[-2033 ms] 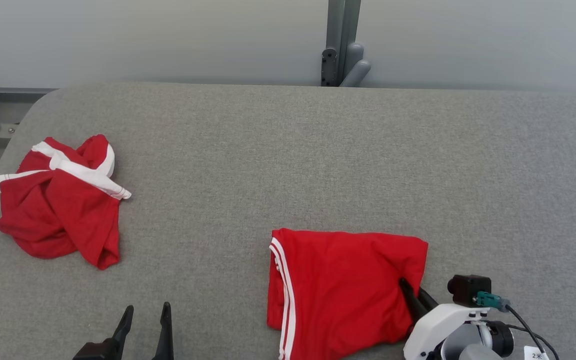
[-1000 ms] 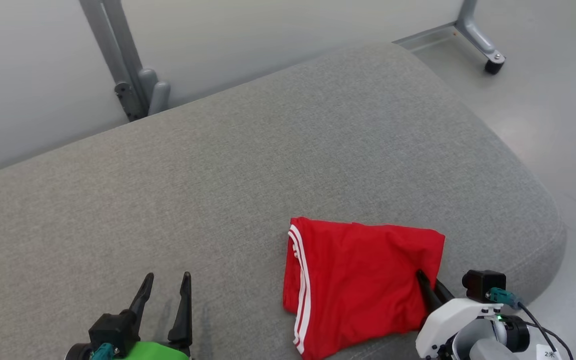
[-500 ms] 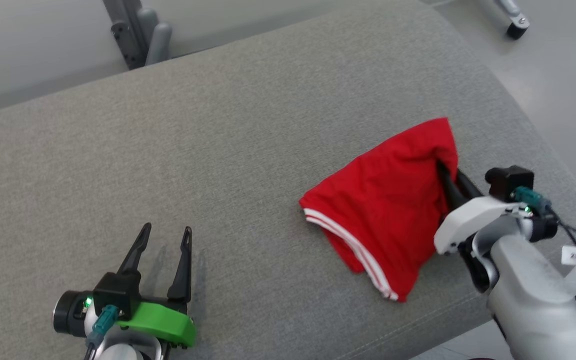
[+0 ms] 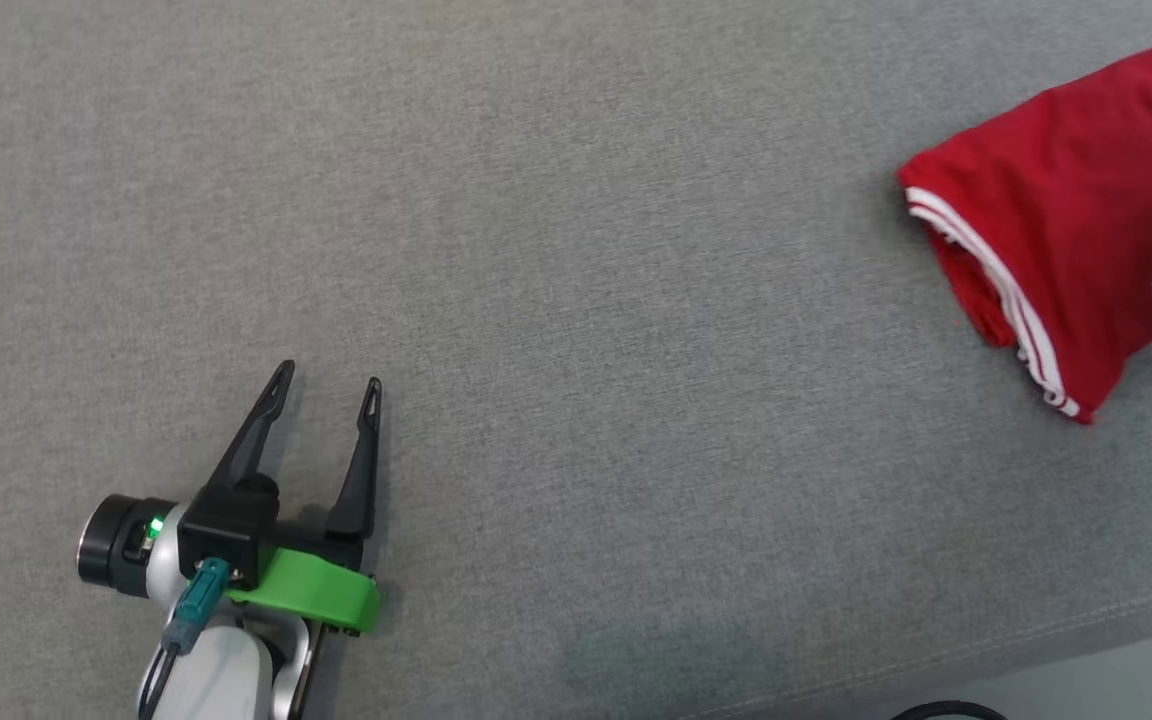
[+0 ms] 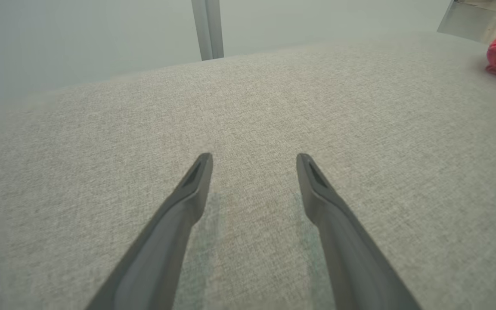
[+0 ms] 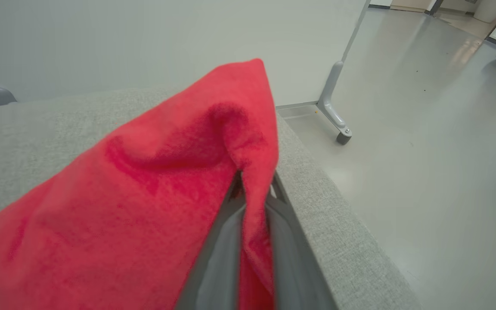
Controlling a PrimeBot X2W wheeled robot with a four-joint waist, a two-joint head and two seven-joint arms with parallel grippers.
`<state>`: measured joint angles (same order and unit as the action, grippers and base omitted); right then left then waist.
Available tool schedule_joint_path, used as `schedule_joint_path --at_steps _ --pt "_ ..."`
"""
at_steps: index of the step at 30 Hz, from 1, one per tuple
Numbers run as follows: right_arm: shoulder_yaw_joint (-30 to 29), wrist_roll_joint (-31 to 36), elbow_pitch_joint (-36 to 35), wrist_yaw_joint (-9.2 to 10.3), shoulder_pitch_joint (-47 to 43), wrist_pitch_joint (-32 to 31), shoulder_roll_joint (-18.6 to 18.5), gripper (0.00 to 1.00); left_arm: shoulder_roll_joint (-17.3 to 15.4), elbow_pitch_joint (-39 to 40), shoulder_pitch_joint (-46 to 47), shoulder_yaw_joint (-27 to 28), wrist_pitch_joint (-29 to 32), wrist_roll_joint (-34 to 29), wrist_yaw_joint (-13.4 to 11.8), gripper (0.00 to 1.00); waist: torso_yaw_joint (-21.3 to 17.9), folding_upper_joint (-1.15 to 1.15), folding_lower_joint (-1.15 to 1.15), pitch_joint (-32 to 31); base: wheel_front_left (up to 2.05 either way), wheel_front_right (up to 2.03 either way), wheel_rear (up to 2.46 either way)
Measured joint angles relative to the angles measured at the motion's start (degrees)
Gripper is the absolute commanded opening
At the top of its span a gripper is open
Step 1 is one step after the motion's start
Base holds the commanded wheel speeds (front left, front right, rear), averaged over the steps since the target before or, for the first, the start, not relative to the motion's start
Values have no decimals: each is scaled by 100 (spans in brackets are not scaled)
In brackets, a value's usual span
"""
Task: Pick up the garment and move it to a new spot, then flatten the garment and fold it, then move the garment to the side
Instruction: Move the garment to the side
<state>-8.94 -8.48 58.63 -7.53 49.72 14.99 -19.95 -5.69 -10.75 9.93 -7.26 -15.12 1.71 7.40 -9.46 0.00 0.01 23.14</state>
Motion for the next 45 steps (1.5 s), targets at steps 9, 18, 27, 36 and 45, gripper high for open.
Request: schedule_joint_path --at_steps 9,18,27,36,45 --pt "-1807 1355 233 0 20 0 -465 0 -62 111 47 -27 0 -32 11 100 502 0 0 368 0 0 0" --pt "-3261 2796 63 0 -213 0 -400 100 -66 97 31 -7 0 -31 11 100 604 0 0 257 0 0 0" --pt "-2205 2471 -782 0 -181 4 230 100 67 -47 -79 169 0 45 -33 100 621 0 0 -116 0 0 0" --pt "-227 1044 -1939 0 -1204 5 720 100 181 -186 -366 458 0 171 -88 100 621 0 -1 -689 0 0 0" --pt "767 403 -2718 0 -2480 5 1141 100 258 -336 -777 736 0 271 -120 100 690 0 -1 -1308 0 0 0"
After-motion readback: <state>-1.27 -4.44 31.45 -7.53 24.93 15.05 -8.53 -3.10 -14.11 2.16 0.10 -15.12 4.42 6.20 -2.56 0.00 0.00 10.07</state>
